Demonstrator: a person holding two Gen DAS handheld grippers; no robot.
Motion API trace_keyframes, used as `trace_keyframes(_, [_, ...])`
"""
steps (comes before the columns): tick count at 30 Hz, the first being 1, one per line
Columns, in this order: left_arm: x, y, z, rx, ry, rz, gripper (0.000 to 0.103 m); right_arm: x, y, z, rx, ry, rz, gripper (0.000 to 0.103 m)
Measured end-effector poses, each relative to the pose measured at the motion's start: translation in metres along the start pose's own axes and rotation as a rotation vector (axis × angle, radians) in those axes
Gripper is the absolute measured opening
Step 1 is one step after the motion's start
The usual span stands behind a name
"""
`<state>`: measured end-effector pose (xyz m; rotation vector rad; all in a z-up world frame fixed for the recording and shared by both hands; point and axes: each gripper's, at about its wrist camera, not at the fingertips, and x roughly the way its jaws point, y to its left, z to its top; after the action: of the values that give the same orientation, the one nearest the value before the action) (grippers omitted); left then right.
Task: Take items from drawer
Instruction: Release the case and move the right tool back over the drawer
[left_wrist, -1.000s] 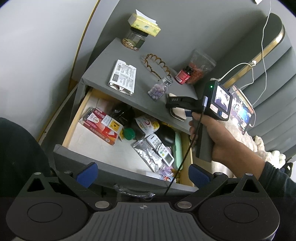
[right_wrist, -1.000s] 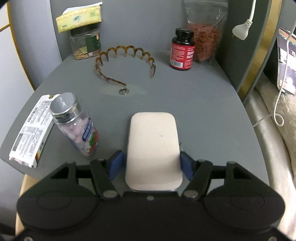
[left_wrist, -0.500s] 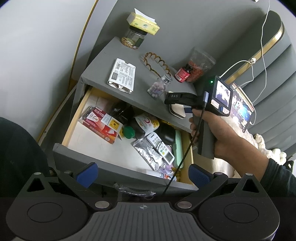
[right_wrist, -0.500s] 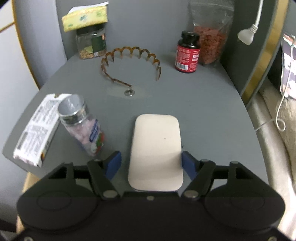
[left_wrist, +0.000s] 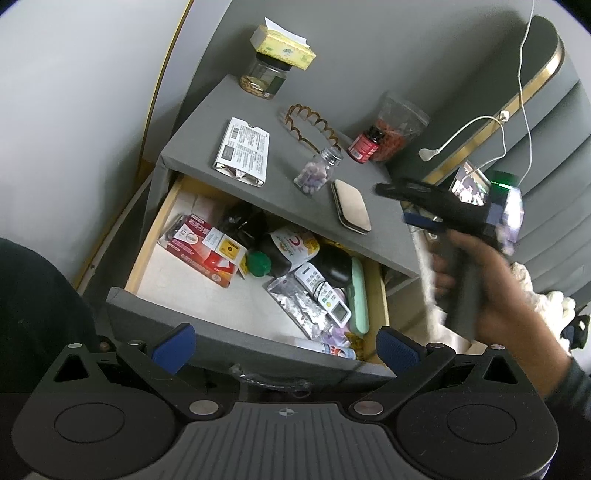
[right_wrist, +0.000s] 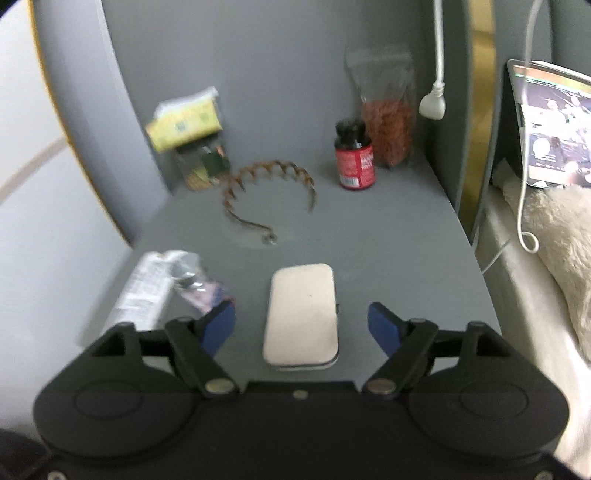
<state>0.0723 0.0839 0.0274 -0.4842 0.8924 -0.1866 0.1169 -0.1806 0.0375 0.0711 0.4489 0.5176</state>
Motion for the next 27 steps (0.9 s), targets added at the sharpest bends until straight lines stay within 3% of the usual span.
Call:
trace_keyframes(3, [0.004,-0.004,-0.005,0.027,-0.004,0.023,0.103,-0.027,-0.006,-0.008,-0.007,0.021,0.074,0.098])
trace_keyframes(7, [0.015,-0.009,-0.014,0.04,0.011,0.049,0.103,-0.042,-0.005,-0.031,-0.156,0.149,0.114,0.098])
trace_keyframes(11, [0.025,-0.017,-0.018,0.028,0.015,0.08,0.103,-0.04,0.001,-0.052,-0.352,0.254,0.07,0.098])
trace_keyframes(14, [0.028,-0.027,-0.019,0.037,-0.007,0.097,0.103,-0.039,0.003,-0.064,-0.466,0.286,0.046,0.094])
trace_keyframes(18, [0.034,-0.041,-0.019,0.035,-0.041,0.108,0.103,-0.043,-0.014,-0.069,-0.43,0.295,0.074,0.093])
trace_keyframes(24, [0.037,-0.057,-0.024,0.067,-0.137,0.123,0.103,-0.055,-0.039,-0.062,-0.292,0.165,0.117,0.103])
trace_keyframes(27, [0.037,-0.061,-0.024,0.083,-0.168,0.119,0.103,-0.05,-0.048,-0.06,-0.254,0.195,0.145,0.103])
